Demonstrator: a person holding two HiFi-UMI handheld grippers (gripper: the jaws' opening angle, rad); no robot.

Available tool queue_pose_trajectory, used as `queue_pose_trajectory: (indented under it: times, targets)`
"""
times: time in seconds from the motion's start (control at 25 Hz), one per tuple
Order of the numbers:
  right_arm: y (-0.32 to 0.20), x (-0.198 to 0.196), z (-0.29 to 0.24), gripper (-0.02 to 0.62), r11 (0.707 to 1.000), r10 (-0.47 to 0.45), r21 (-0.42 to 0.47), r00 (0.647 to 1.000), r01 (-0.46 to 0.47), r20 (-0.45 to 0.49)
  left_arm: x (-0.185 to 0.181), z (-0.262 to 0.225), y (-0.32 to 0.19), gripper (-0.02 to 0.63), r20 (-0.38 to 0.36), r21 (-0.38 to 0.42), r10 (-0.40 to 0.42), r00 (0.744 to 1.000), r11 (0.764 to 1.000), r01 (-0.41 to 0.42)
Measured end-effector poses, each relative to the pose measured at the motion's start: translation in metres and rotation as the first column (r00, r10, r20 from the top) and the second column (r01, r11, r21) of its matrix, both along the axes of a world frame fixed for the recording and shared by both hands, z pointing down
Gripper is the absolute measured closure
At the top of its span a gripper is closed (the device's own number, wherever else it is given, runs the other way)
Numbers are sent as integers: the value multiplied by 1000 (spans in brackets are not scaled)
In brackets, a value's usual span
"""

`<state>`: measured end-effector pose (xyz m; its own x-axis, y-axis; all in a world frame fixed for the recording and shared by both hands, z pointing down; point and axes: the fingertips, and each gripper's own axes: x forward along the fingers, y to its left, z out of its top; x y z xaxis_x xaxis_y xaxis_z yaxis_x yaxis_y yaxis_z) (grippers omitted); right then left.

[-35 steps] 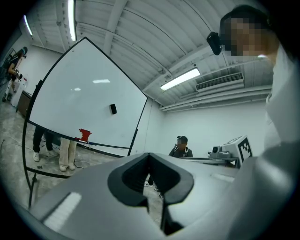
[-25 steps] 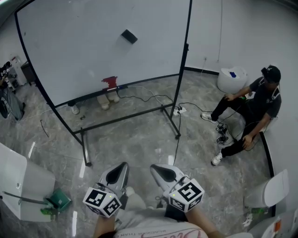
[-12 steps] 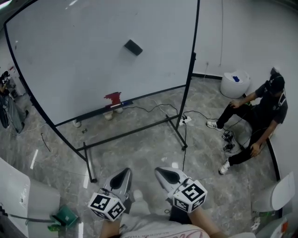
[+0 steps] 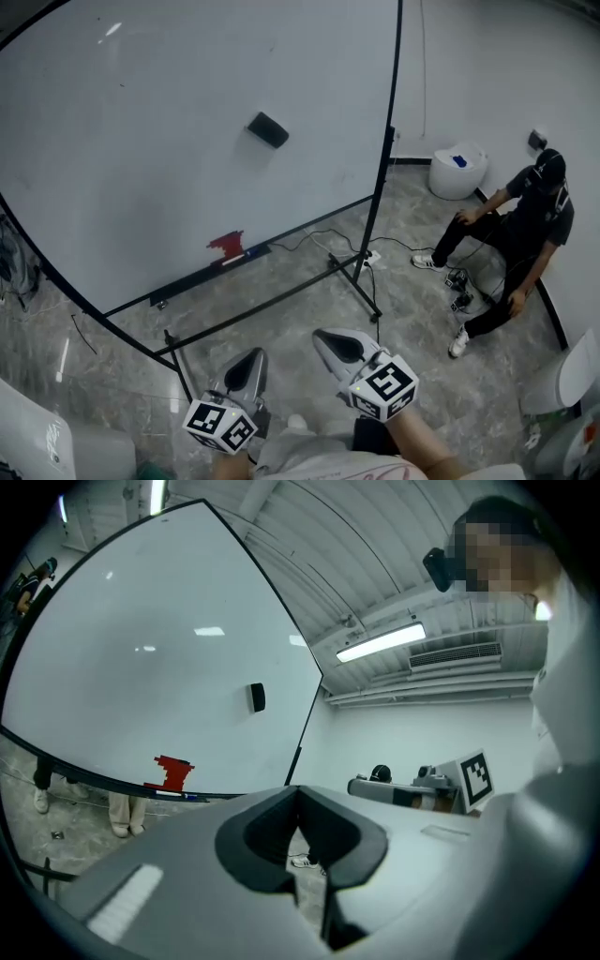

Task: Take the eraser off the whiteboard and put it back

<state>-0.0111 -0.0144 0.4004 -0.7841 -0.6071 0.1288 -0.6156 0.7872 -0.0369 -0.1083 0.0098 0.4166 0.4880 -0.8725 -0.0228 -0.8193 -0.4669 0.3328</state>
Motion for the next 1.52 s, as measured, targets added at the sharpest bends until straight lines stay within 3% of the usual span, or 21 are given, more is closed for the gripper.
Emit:
queue_pose_trajectory:
  times: [0.24,0.44,0.64,0.92,1.24,1.4,1.52]
  targets:
    - [-59,-7,-37,592,993,72,91,997,-72,-1,-18,-4,-33,607,-2,7,22,1000,1000,-22]
    - [-114,-20,-86,592,974,62,217,998,-58,-11,-25,-10,-61,607,-3,16,4,1000,1000,-4]
    - [-172,-34,-132,557,944,44,328,999,-45,8,-28,-5,-97,607,6,-3,0,1000,1000,0]
    - [-262,-66,-167,453,891,85,453,991,-30,-102,-32,-14,-162,607,24,15,-29,999,999,28]
    - [-347,-82,-195,368,850,189,517,974,-98,-126,-35,-20,-212,607,24,28,-82,996,996,81]
    - [-364,-100,-190,325,853,164,520,966,-37,-201,-39,-19,-227,607,20,28,-101,995,995,100]
    - [-374,-111,-187,316,837,191,547,949,-25,-250,-41,-20,-236,607,18,28,-102,995,994,102]
